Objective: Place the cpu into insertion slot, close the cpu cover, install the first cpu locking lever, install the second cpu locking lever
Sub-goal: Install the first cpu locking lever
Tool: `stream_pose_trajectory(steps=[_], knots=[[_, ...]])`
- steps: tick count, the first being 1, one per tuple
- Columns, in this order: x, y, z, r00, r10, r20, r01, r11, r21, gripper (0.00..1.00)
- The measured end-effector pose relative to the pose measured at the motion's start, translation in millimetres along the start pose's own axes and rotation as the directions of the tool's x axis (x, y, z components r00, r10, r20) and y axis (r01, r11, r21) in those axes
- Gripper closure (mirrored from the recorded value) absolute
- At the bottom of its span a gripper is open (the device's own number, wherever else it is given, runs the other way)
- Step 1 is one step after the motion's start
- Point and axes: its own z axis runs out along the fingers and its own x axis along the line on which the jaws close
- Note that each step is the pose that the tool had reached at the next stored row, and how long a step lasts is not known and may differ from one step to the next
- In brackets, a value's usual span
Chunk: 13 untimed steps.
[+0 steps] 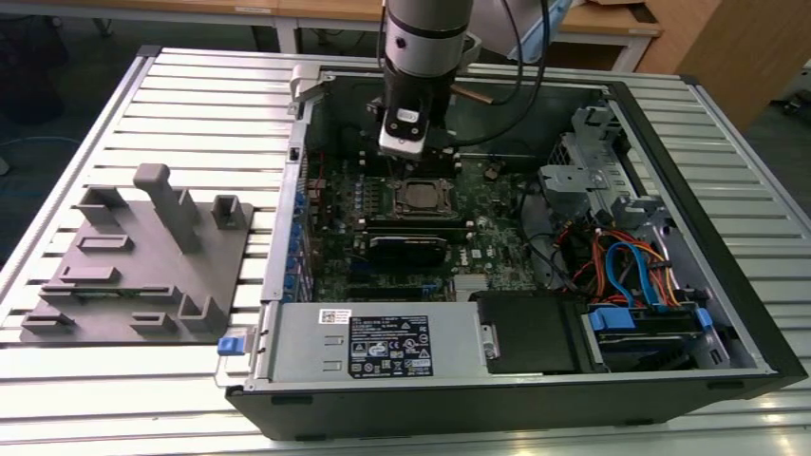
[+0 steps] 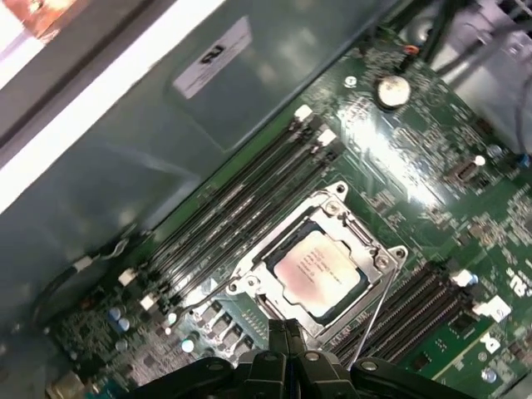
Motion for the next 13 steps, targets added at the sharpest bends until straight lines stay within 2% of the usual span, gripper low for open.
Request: stream_pose_trajectory(steps=[3, 6, 13], knots=[[0.0, 0.0, 0.2, 0.9988, -0.048, -0.0013, 0.048, 0.9988, 0.0026, 0.90], [0.0, 0.0, 0.2, 0.9959, -0.090, -0.0025, 0.090, 0.9959, 0.0049, 0.90], [0.0, 0.0, 0.4, 0.9877, -0.156, -0.0041, 0.156, 0.9877, 0.0081, 0.90]])
